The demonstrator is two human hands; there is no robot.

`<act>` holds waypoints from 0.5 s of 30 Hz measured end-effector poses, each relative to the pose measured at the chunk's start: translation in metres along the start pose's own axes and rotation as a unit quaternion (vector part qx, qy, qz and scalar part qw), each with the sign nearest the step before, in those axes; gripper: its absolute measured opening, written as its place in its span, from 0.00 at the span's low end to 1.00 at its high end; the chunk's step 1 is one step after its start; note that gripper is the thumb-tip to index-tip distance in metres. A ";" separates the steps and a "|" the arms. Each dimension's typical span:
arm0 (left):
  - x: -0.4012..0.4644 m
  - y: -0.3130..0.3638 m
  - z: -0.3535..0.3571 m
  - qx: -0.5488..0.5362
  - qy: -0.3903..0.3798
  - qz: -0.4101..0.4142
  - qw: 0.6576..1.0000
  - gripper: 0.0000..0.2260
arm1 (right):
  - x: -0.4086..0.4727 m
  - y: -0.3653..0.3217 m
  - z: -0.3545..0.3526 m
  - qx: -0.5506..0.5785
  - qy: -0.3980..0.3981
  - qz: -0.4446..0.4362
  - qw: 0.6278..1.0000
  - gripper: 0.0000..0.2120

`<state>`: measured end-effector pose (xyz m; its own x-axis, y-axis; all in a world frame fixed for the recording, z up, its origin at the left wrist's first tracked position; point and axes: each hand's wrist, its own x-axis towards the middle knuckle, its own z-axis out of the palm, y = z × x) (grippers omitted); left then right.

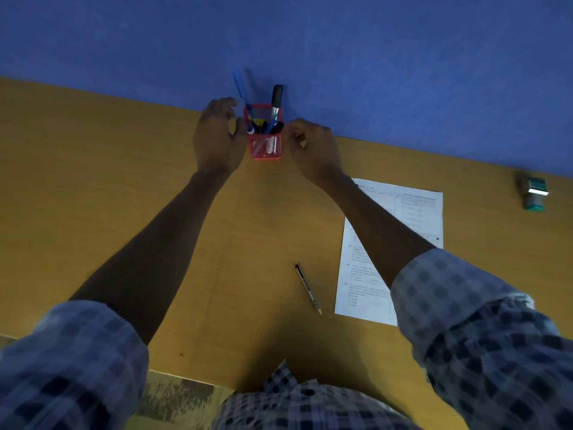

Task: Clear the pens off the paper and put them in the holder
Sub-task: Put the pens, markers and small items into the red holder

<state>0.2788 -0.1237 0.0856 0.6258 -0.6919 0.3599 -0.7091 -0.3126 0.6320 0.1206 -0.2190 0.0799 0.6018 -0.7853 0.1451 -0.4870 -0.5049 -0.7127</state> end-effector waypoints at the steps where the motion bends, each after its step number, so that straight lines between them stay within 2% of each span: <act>1: -0.004 0.000 -0.001 0.001 0.006 -0.002 1.000 0.15 | -0.010 0.002 -0.001 -0.012 -0.006 -0.006 1.000 0.09; 4: -0.017 0.001 -0.004 -0.009 0.014 -0.008 1.000 0.13 | -0.047 0.007 -0.003 -0.043 -0.033 0.001 0.999 0.07; 9: -0.041 -0.001 -0.006 -0.001 0.003 -0.028 1.000 0.12 | -0.100 0.017 -0.001 -0.076 -0.181 0.030 0.980 0.06; 15: -0.070 0.001 -0.004 0.004 -0.029 -0.059 0.998 0.12 | -0.133 0.027 0.001 -0.078 -0.216 0.043 0.972 0.06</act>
<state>0.2353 -0.0726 0.0641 0.6851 -0.6868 0.2427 -0.6344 -0.3988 0.6622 0.0279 -0.1276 0.0408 0.7484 -0.6201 -0.2353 -0.6164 -0.5193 -0.5920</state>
